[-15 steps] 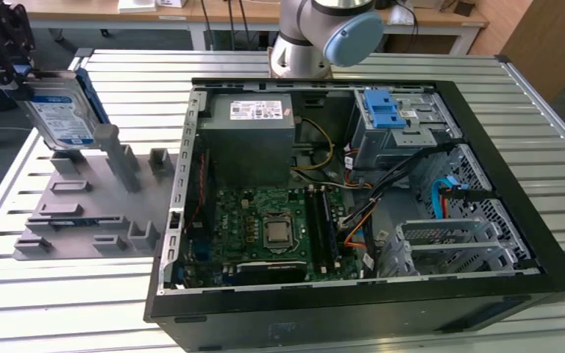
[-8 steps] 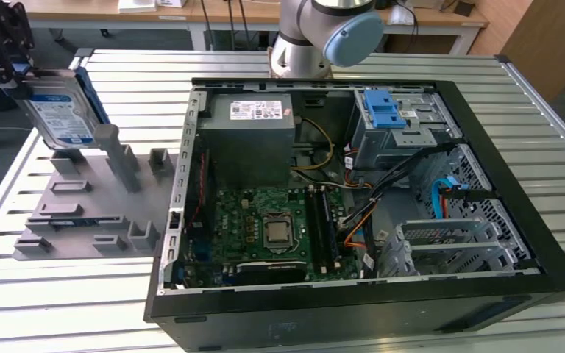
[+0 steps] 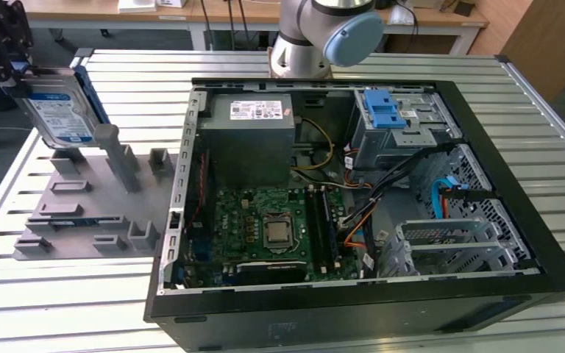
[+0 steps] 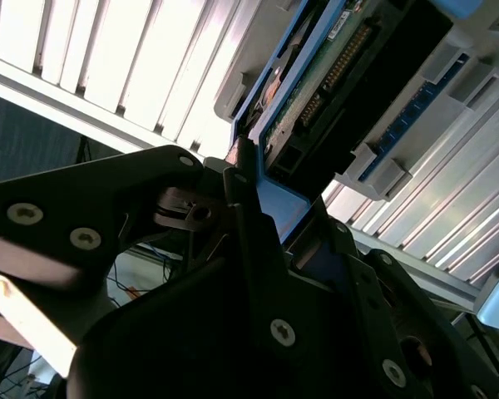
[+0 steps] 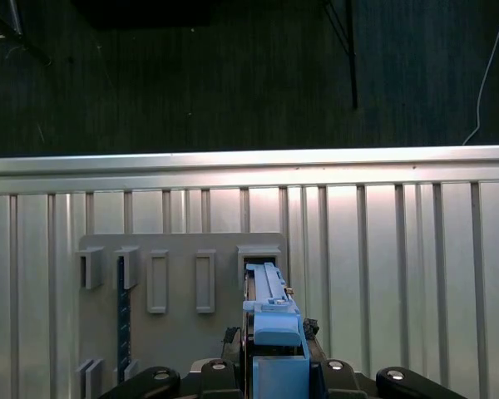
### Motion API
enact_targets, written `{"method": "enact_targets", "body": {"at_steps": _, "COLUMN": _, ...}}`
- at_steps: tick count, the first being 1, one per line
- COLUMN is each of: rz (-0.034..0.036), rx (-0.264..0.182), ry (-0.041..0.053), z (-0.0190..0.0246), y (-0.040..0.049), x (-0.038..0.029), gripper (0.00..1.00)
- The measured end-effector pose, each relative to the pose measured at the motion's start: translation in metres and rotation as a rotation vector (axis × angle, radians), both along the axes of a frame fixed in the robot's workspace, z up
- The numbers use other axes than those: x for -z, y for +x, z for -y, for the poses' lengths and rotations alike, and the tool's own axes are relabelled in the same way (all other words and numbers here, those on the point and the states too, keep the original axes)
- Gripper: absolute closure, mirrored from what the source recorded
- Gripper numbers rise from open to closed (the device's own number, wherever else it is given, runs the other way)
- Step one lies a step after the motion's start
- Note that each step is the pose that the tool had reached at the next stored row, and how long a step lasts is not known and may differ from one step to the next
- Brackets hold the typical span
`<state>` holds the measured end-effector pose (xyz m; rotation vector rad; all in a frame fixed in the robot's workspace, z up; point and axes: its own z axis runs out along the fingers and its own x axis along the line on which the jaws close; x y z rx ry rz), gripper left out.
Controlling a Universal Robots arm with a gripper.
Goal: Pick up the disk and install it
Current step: 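Pick up the disk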
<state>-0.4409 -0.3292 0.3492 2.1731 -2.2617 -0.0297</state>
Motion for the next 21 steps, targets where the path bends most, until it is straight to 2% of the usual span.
{"method": "enact_targets", "body": {"at_steps": 21, "rz": -0.0001, "rx": 0.000, "ry": 0.0000, "z": 0.0000, "y": 0.0000, "x": -0.0053, "gripper": 0.64}}
